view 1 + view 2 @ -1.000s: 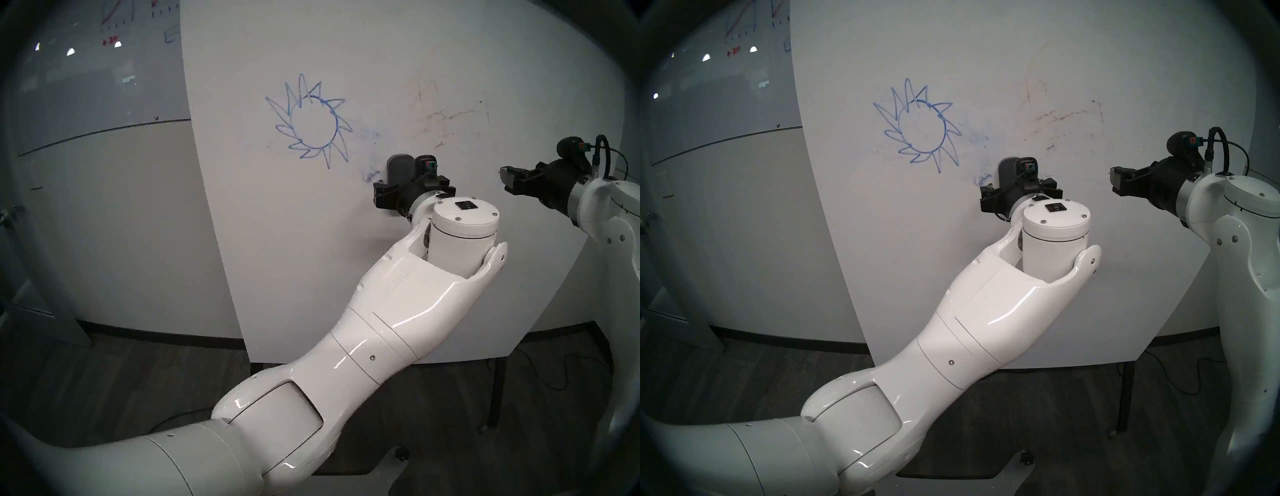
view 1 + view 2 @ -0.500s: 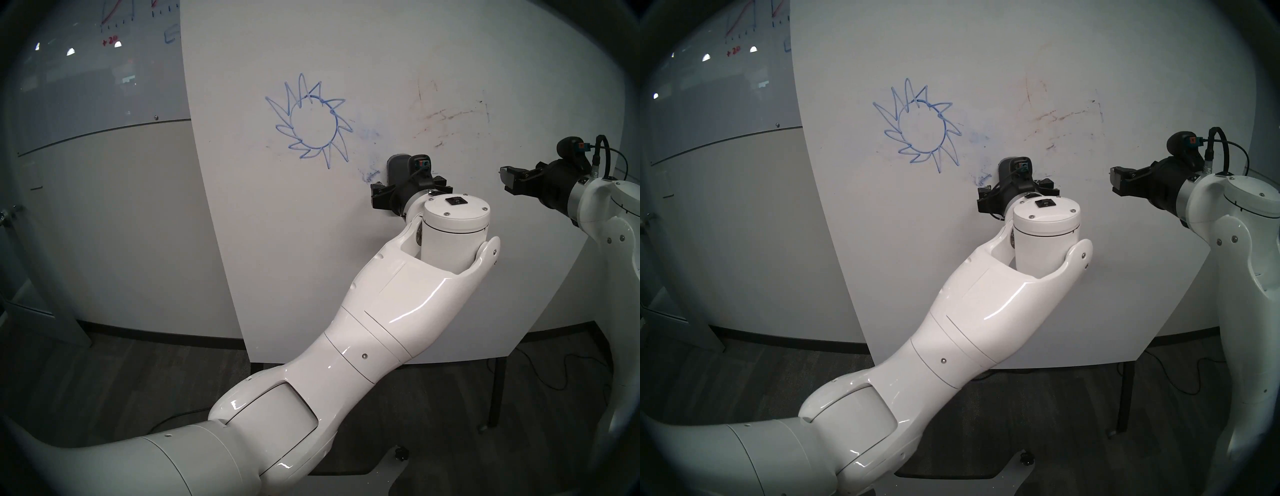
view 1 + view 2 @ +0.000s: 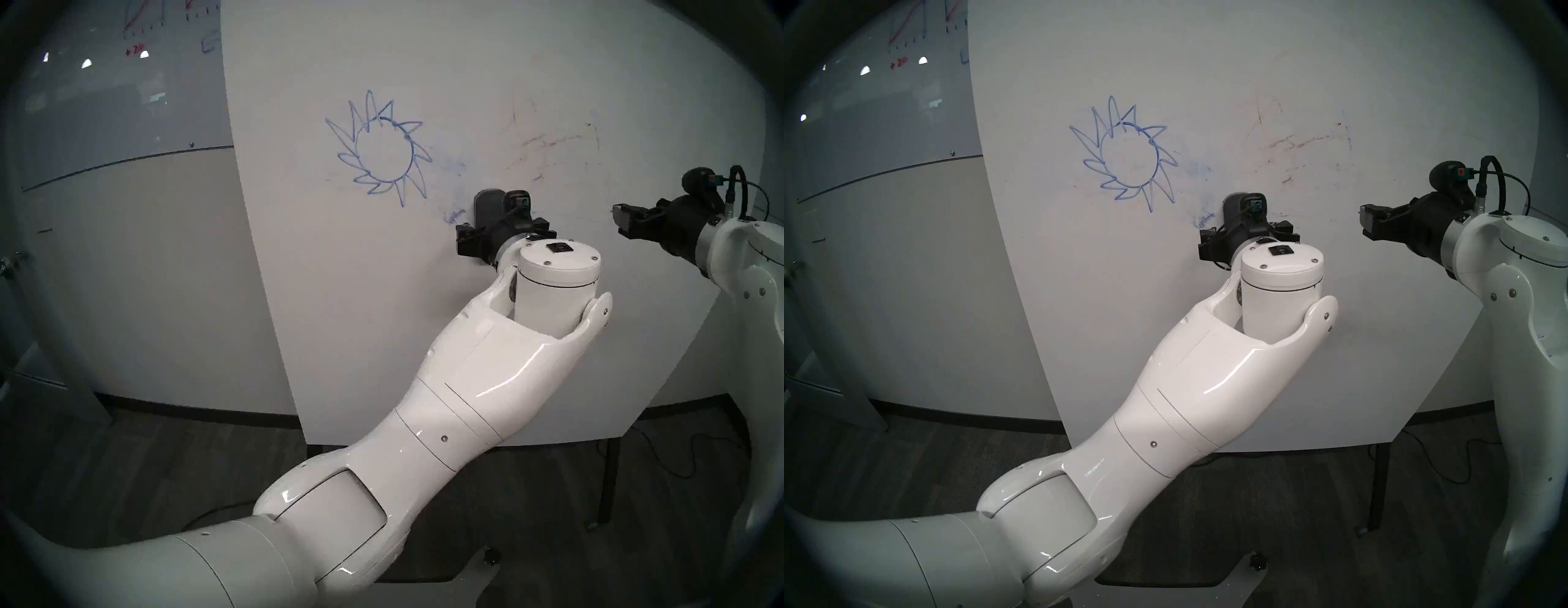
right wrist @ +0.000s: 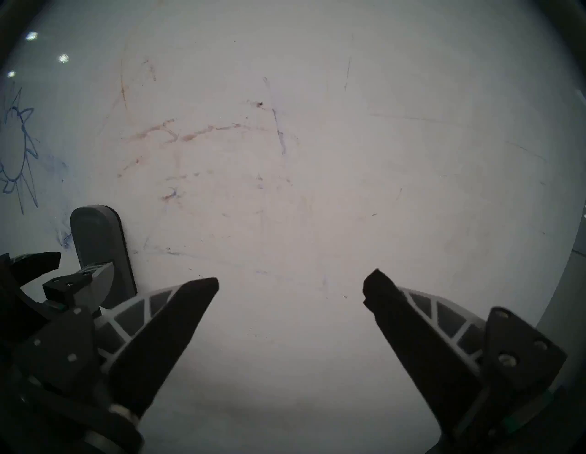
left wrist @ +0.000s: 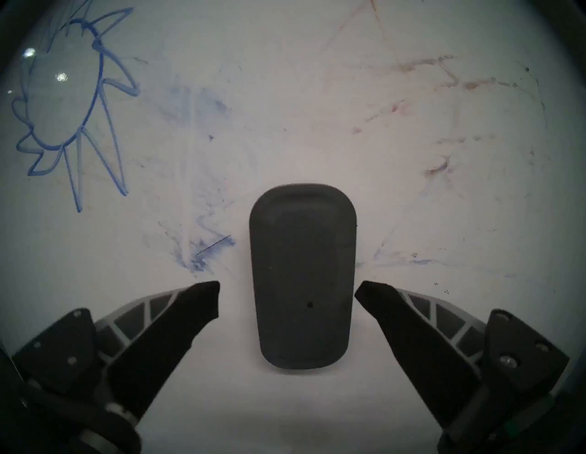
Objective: Erase all marks on the whiteboard with the eraser
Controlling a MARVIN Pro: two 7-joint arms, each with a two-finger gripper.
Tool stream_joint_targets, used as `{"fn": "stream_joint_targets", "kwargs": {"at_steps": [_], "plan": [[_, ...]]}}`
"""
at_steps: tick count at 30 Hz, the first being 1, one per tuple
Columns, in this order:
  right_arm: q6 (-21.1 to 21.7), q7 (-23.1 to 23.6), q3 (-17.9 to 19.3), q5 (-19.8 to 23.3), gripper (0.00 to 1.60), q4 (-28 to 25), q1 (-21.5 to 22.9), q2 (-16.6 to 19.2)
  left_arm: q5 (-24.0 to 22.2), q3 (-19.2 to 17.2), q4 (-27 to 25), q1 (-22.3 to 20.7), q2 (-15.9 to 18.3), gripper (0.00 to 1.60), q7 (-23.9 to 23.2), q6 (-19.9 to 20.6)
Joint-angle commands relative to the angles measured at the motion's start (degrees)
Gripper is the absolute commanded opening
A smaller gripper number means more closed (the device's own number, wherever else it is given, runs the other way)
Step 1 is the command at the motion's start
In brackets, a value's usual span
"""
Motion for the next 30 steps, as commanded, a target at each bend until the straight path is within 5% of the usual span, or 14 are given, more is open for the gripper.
{"fn": "stream_joint_targets", "kwargs": {"at_steps": [1, 30], "plan": [[-0.39, 0.08, 0.14, -0.14, 1.6, -0.24, 0.44, 0.25, 0.28, -0.17, -1.21, -0.45, -0.48, 1.6, 0.38, -0.59], [-0.39, 0.07, 0.14, -0.14, 1.6, -0.24, 0.44, 0.25, -0.65, -1.83, -0.65, -1.61, -0.29, 1.6, -1.75, -0.07]]}}
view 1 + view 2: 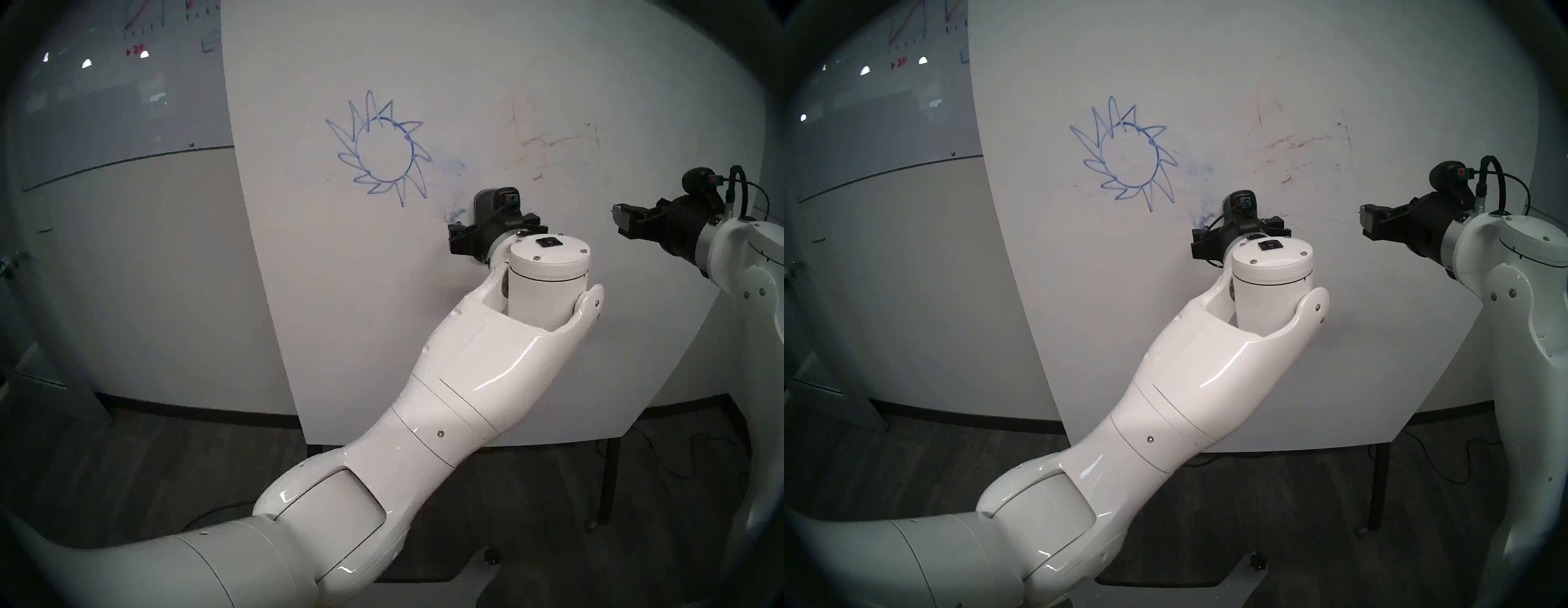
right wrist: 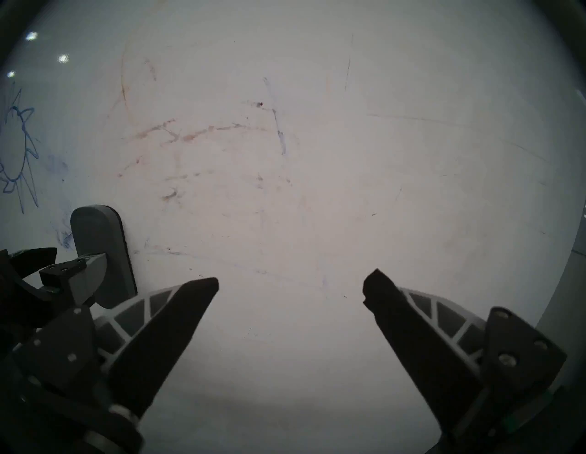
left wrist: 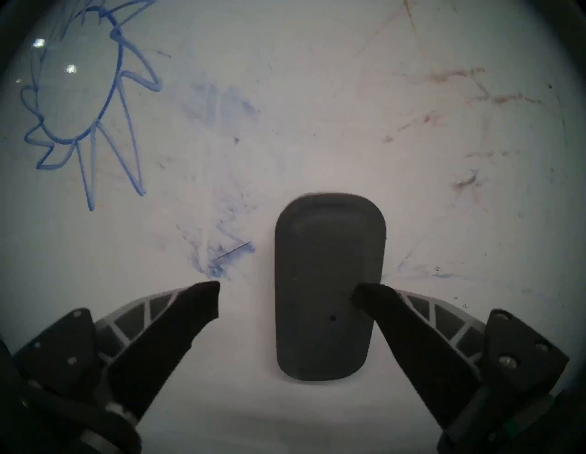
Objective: Erase all marks on the whiteboard with the eraser
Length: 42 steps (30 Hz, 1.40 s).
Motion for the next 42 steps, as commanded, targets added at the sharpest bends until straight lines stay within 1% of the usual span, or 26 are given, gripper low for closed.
{"fn": "stream_joint_targets", "kwargs": {"at_steps": [1, 14, 27, 30, 35, 42], "plan": [[-0.39, 0.07, 0.14, -0.14, 1.6, -0.24, 0.45, 0.25, -0.44, 0.21, -0.75, -1.42, -0.19, 1.6, -1.61, 1.02], [-0.4, 0.08, 0.14, -0.14, 1.6, -0.24, 0.44, 0.25, -0.59, 0.41, -0.01, -1.66, -0.46, 1.6, -3.13, 2.23], [-0.39, 0.07, 0.14, -0.14, 1.6, -0.24, 0.45, 0.25, -0.19, -0.38, 1.33, -2.2, -1.03, 1.6, -2.52, 1.54], [-0.39, 0.07, 0.14, -0.14, 1.6, -0.24, 0.45, 0.25, -0.35, -1.03, 1.75, -2.34, -1.17, 1.6, -2.32, 1.4], [-0.38, 0.07, 0.14, -0.13, 1.6, -0.24, 0.45, 0.25, -0.29, -1.93, 2.62, -3.16, -1.08, 1.6, -2.41, 0.71], [-0.39, 0.07, 0.14, -0.13, 1.6, -0.24, 0.44, 0.25, -0.48, -2.02, 3.05, -3.5, -1.03, 1.6, -3.04, 0.48]]}}
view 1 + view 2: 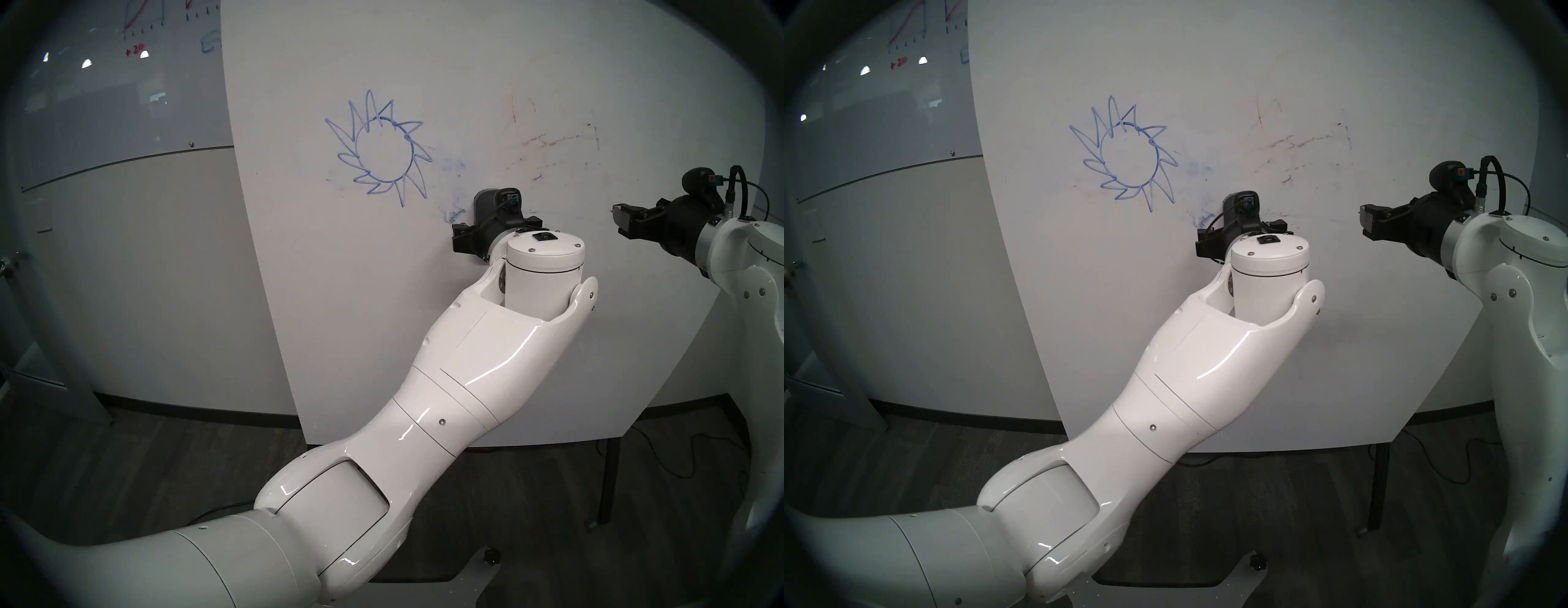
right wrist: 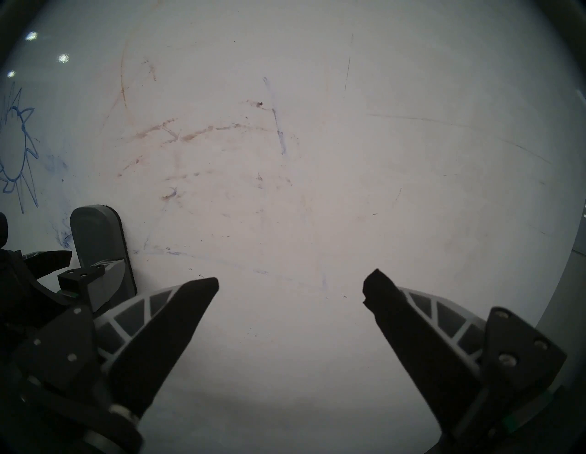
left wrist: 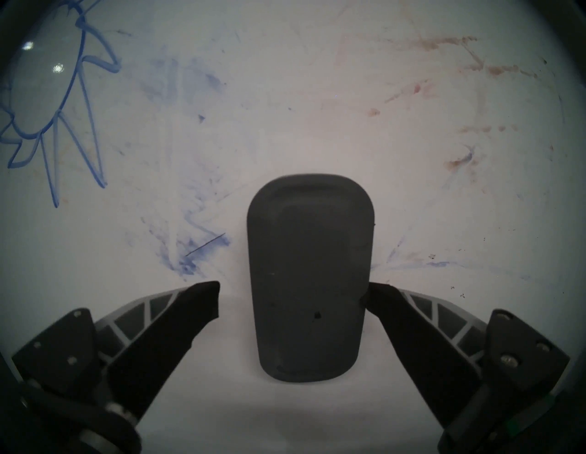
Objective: Erase all marks on the whiteboard with the eraser
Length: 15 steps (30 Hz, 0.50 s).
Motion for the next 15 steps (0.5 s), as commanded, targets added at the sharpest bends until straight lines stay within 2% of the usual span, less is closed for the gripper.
{"fn": "stream_joint_targets", "kwargs": {"at_steps": [1, 8, 11, 13, 15], "plan": [[-0.39, 0.07, 0.14, -0.14, 1.6, -0.24, 0.46, 0.24, 0.14, -0.6, -0.15, -1.84, -0.38, 1.6, -0.54, -0.65], [-0.39, 0.07, 0.14, -0.14, 1.6, -0.24, 0.45, 0.25, 0.26, -0.53, 0.06, -1.75, -0.56, 1.6, -0.76, -0.51], [-0.4, 0.07, 0.14, -0.14, 1.6, -0.24, 0.45, 0.25, 0.3, -0.53, 0.12, -1.72, -0.64, 1.36, -0.75, -0.4], [-0.4, 0.07, 0.14, -0.14, 1.6, -0.24, 0.45, 0.25, 0.35, -0.52, 0.2, -1.72, -0.69, 1.04, -0.84, -0.38], [-0.4, 0.07, 0.14, -0.14, 1.6, -0.24, 0.45, 0.25, 0.43, -0.48, 0.26, -1.71, -0.75, 0.93, -0.88, -0.39]]}}
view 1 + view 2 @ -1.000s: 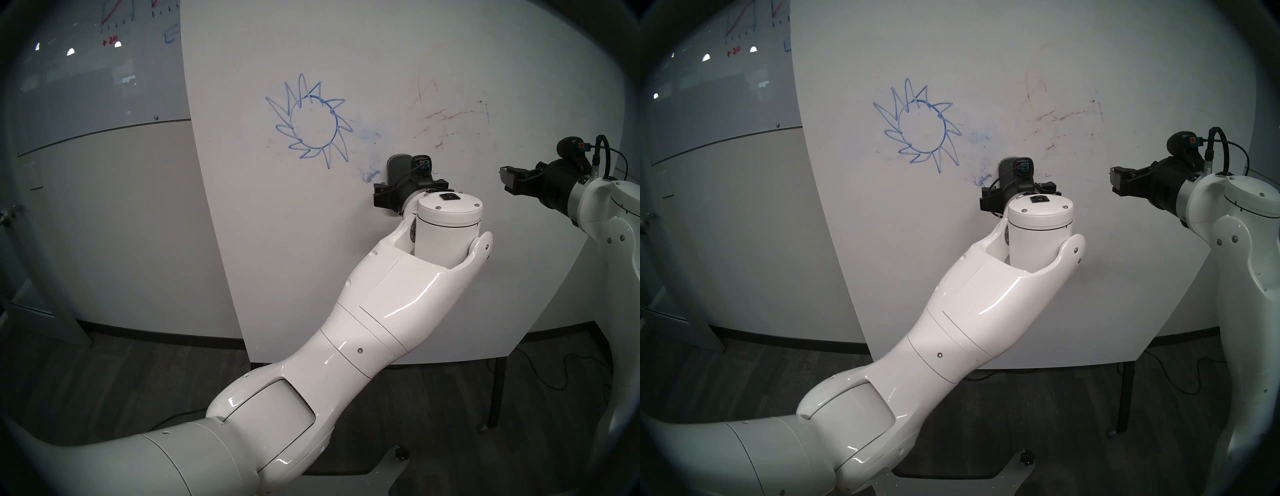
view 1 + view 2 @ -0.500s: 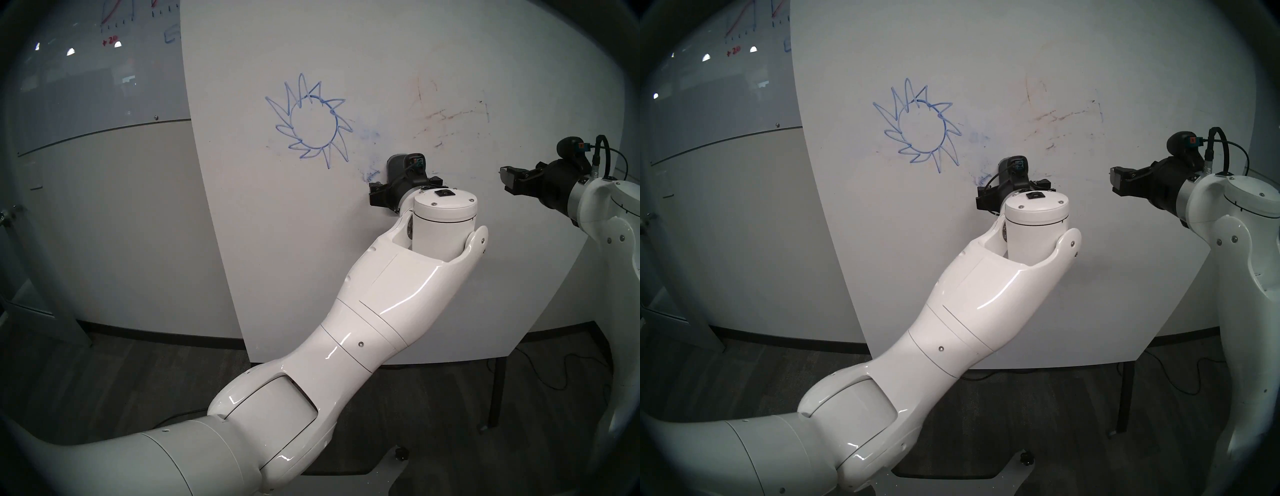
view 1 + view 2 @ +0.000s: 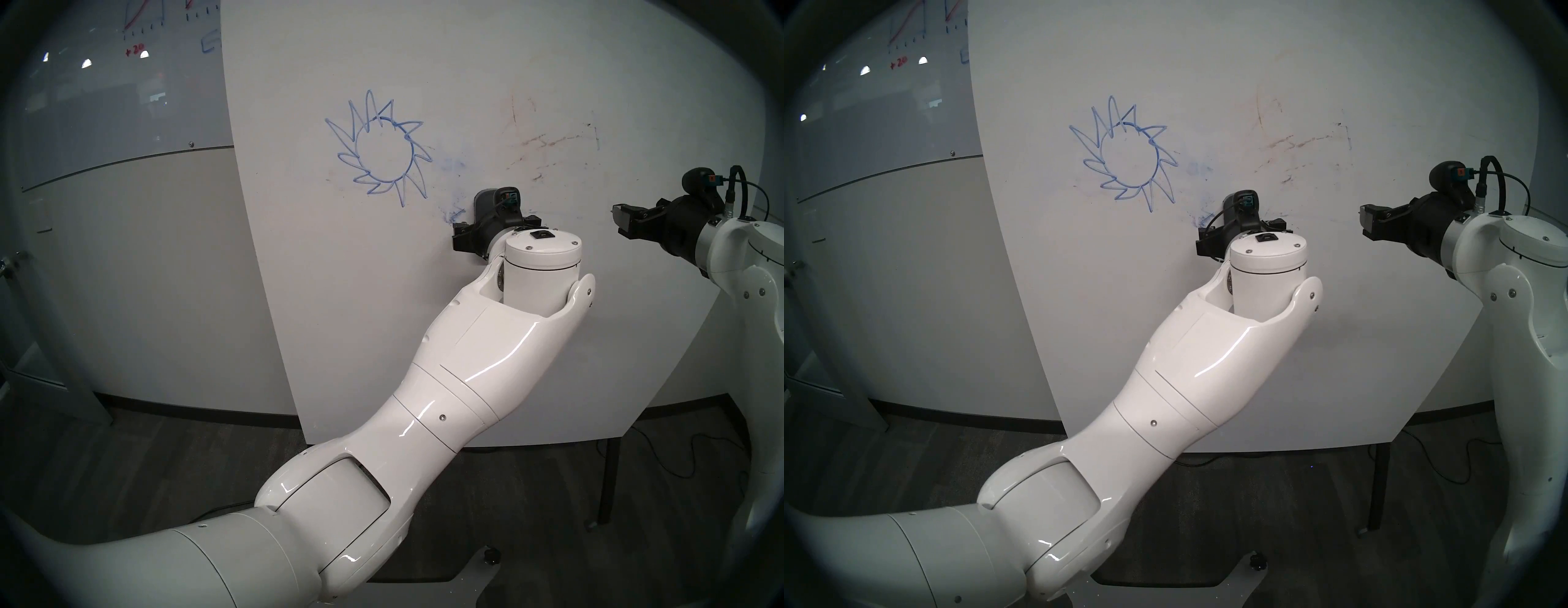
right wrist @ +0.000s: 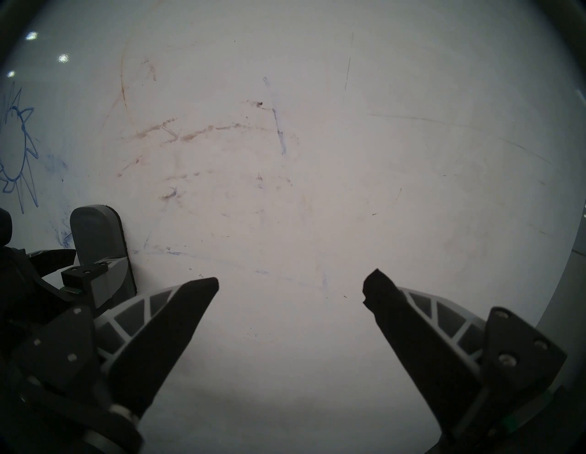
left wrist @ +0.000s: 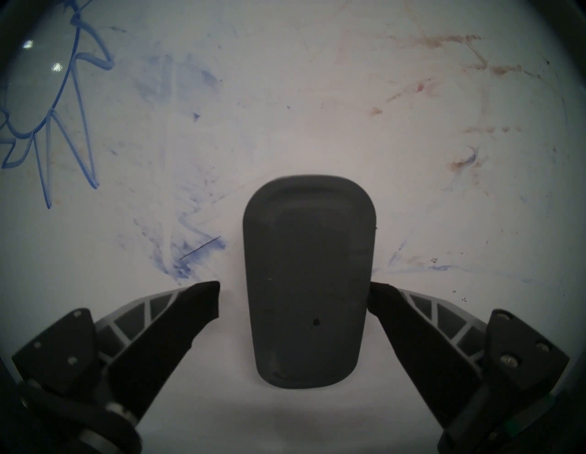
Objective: Erase all marks on the whiteboard with the eraser
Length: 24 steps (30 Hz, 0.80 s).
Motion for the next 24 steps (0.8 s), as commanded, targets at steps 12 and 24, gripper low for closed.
{"fn": "stream_joint_targets", "kwargs": {"at_steps": [12, 24], "plan": [[-0.39, 0.07, 0.14, -0.14, 1.6, -0.24, 0.46, 0.24, 0.67, 0.06, -0.86, -1.26, -0.65, 0.82, 0.78, -0.16], [-0.36, 0.05, 0.15, -0.11, 1.6, -0.25, 0.46, 0.23, 0.8, -1.22, -6.06, -0.36, 1.35, 0.0, 3.02, 2.02]]}}
